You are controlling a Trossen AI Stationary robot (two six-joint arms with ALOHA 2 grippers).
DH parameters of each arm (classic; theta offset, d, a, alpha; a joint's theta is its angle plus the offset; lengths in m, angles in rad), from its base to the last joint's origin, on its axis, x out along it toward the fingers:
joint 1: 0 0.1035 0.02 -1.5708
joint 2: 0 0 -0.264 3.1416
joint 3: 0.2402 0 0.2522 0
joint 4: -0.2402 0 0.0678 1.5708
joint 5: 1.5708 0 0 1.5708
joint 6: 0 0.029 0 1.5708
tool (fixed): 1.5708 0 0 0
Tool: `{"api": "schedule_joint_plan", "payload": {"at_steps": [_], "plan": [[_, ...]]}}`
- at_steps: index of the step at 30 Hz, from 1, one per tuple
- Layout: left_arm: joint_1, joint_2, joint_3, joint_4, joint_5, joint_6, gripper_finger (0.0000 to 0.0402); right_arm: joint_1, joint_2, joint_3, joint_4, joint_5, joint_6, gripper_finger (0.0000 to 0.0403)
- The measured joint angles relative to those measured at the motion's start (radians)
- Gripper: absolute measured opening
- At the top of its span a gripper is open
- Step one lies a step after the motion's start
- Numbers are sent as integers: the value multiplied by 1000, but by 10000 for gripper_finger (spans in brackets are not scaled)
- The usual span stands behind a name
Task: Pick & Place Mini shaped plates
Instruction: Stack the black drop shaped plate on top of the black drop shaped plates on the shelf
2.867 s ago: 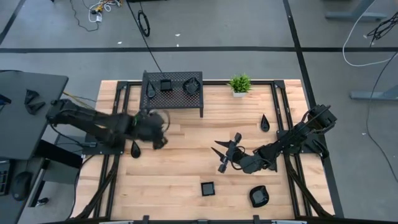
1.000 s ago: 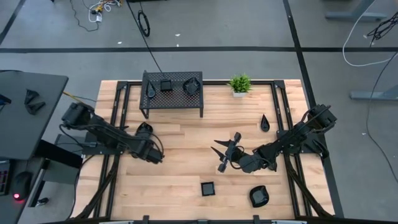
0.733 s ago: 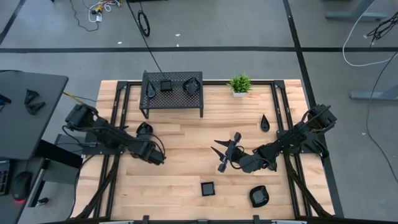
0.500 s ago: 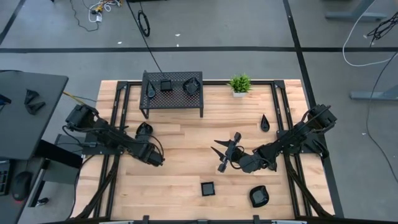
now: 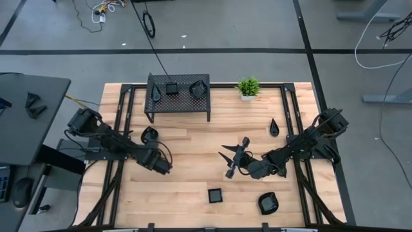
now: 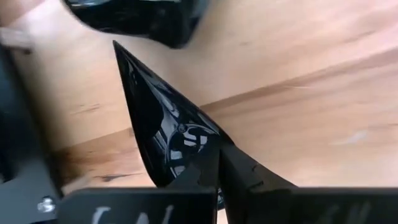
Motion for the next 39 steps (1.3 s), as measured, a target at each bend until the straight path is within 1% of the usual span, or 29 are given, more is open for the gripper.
{"api": "schedule_joint_plan", "payload": {"at_steps": [4,7,12,15,18,22,25,28,32,39], "plan": [[-18,-1,20,58,-18,1,11,0,0,0,0,0,0,148],[-33,-1,55,60,-25,7,8,0,0,0,1,0,0,148],[-43,-3,116,41,-28,67,6,0,0,0,1,0,0,148],[-45,-4,157,-47,-51,69,20,0,0,0,1,0,0,148],[-45,-6,172,-172,-43,66,50,0,0,0,1,0,0,148],[-47,-33,139,-219,-7,64,104,0,0,0,0,0,0,148],[-61,-66,109,-217,-20,29,142,0,0,0,0,0,0,148],[-86,-106,80,-216,-26,-27,170,0,0,0,0,0,0,148],[-124,-169,40,-194,-30,-98,176,0,0,0,-1,0,0,148],[-158,-247,-93,-26,-105,-204,148,0,0,0,0,0,5,148]]}}
